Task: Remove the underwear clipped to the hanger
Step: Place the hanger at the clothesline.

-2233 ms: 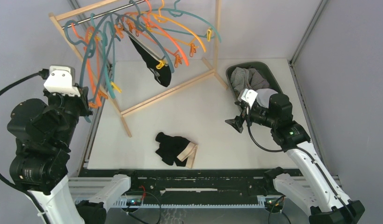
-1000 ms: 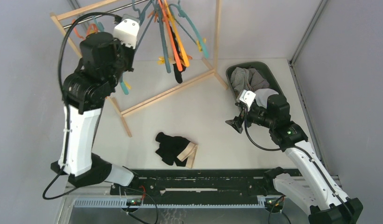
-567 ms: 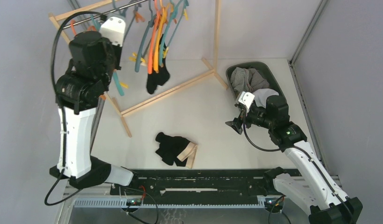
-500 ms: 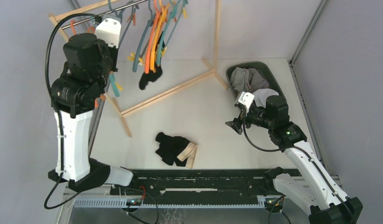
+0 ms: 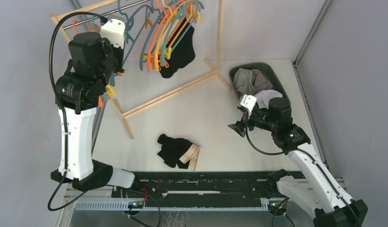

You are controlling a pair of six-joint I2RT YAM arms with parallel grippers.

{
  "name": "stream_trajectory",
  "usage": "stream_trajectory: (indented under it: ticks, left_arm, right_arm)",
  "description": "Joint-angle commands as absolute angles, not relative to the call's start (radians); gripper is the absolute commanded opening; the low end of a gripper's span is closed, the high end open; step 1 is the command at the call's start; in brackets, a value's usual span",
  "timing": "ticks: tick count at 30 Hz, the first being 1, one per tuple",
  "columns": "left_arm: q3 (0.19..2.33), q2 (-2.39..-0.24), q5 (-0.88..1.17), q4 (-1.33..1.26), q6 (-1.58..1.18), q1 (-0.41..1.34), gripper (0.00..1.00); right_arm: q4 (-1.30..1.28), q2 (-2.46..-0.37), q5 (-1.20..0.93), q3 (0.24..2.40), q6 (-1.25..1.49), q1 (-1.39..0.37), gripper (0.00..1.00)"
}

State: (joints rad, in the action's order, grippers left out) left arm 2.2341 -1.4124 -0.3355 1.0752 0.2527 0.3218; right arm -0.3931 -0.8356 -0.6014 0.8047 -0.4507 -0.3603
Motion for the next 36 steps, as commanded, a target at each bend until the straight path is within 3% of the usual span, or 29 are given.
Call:
stream_trajectory:
  ticks: [1, 18, 36]
  left_arm:
    - [2.211, -1.374, -0.308, 1.003, 0.235, 0.315, 0.00]
    - [2.002, -1.287, -0.433, 0.863, 0.317, 0.316, 0.00]
    - [1.926, -1.293, -0.464, 0.725, 0.386, 0.316, 0.00]
  right_arm:
    - [-0.378, -0.821, -0.594, 0.809, -0.476, -0.374, 0.85]
    - [-0.394, -0.828, -0.579, 0.803, -0.508, -0.408, 0.84]
    - [-0.404, -0.836, -0.573, 0.802, -0.519, -0.413, 0.84]
